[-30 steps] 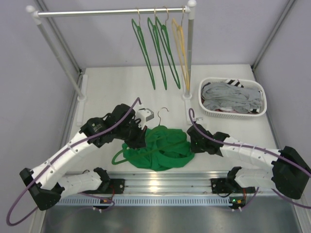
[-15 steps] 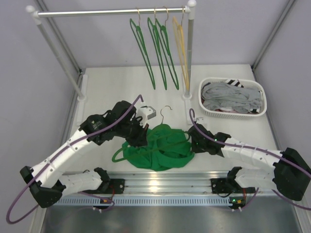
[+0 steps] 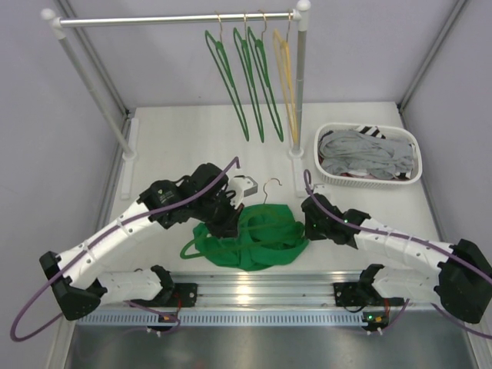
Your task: Place the tank top on the hanger
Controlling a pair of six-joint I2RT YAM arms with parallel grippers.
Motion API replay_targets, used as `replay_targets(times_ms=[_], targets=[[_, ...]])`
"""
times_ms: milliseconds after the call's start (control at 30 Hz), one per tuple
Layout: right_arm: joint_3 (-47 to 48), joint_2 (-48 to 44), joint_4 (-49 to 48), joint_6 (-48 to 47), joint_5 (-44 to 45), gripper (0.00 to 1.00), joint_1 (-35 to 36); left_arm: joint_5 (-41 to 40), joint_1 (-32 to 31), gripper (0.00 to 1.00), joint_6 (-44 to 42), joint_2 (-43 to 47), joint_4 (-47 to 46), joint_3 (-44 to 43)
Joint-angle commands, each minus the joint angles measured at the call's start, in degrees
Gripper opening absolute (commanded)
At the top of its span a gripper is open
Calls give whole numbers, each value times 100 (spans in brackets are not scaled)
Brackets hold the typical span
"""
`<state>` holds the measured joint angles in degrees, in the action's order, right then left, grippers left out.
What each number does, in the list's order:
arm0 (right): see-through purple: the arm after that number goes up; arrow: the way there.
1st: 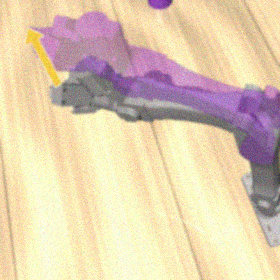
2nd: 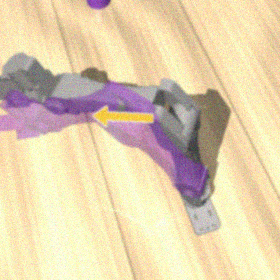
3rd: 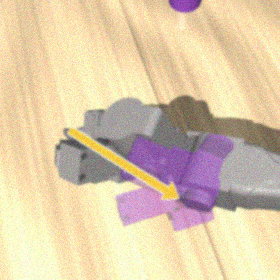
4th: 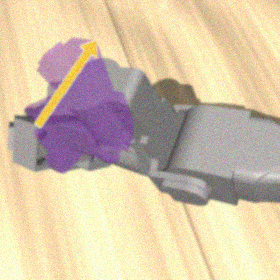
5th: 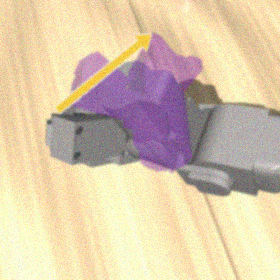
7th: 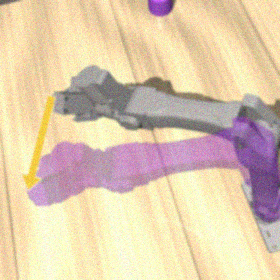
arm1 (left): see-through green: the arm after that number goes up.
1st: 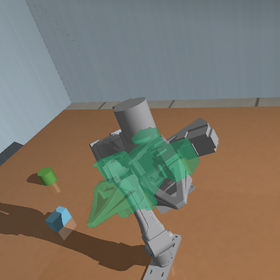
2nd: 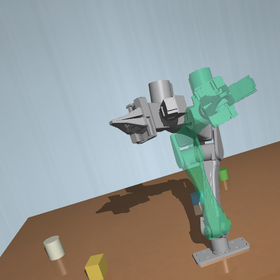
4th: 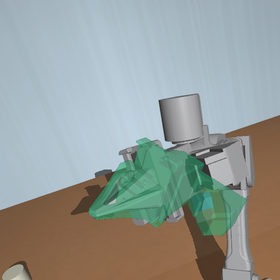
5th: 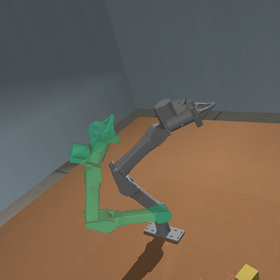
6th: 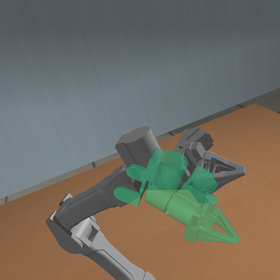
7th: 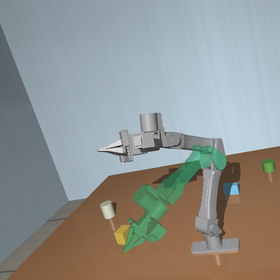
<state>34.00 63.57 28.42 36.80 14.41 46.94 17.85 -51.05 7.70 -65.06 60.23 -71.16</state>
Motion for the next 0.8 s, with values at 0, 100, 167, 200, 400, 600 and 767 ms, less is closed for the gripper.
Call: replay_targets(times_ms=[0,100,167,200,400,600,767], targets=[[45,-257,-92,-120,-26,0,-88,-176,-19,0,-67,-51,-37,-118],[115,-398,48,-146,-26,0,-88,-159,-19,0,-94,-121,-81,-127],[177,-512,128,-164,-27,0,-88,-72,-19,0,-111,-174,-160,-92],[273,-538,172,-173,-35,0,-88,-10,-19,0,-120,-183,-186,-83],[651,-556,427,-296,26,0,-88,184,-19,0,-190,-139,-485,5],[906,-425,646,-392,202,0,-88,97,-19,0,-234,-25,-442,5],[1073,-389,717,-419,220,0,-106,175,-11,0,-191,177,-547,58]])
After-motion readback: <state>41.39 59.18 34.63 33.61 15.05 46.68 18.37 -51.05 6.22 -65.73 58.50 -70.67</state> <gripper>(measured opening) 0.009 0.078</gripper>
